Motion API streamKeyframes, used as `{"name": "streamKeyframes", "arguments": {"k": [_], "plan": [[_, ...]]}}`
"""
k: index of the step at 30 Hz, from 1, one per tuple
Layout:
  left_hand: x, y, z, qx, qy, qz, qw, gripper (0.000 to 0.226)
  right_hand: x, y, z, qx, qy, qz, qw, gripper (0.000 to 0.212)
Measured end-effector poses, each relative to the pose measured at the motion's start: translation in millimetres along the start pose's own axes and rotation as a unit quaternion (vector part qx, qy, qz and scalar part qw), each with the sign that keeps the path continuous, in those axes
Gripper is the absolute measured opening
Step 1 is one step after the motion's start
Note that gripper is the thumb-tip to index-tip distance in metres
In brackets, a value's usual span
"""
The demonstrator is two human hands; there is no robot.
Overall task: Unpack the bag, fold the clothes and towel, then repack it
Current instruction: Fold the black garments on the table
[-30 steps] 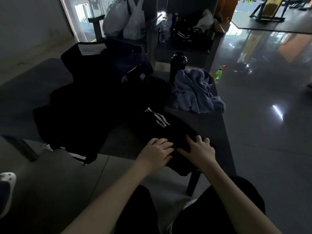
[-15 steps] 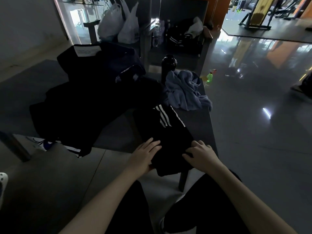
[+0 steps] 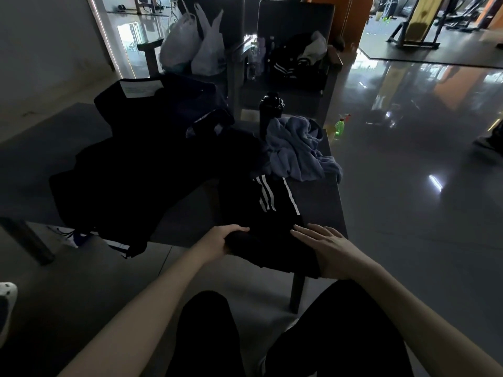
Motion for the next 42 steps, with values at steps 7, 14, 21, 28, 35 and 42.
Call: {"name": "streamKeyframes", "arguments": {"k": [7, 14, 21, 28, 35, 42], "plan": [[-26, 10, -21, -0.095, 0.086, 0.131, 0.983, 0.025, -12, 8, -25, -0.022, 0.098, -0.104, 0.989, 0.088], [-37, -9, -44, -0.173, 0.145, 0.126, 0.966, 0.032, -17, 49, -59, 0.164, 0.183, -0.417, 0.875, 0.016], [-29, -26, -47, -0.192, 0.121, 0.15, 0.962, 0.064, -28, 48, -82, 0.236, 0.212, -0.368, 0.874, 0.028], [-37, -13, -48, -0.189, 0.171, -0.026, 0.967, 0.066, -13, 58, -86, 0.31, 0.192, -0.422, 0.83, 0.033], [-38, 8, -44, -0.176, 0.236, -0.173, 0.94, 0.04, -8, 58, -79, 0.366, 0.221, -0.371, 0.824, 0.038], [-40, 3, -46, -0.236, 0.23, -0.196, 0.924, 0.047, -14, 57, -71, 0.39, 0.229, -0.33, 0.829, 0.03]]}}
Point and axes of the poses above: each hand's wrist, its own z-axis away from the middle knuckle, its own x-axis out of the palm, y = z × x, the point moved 9 cm from there along -z, towards the middle knuckle, and after that the axes turned 3 degrees about -y, right-handed, at the moved point
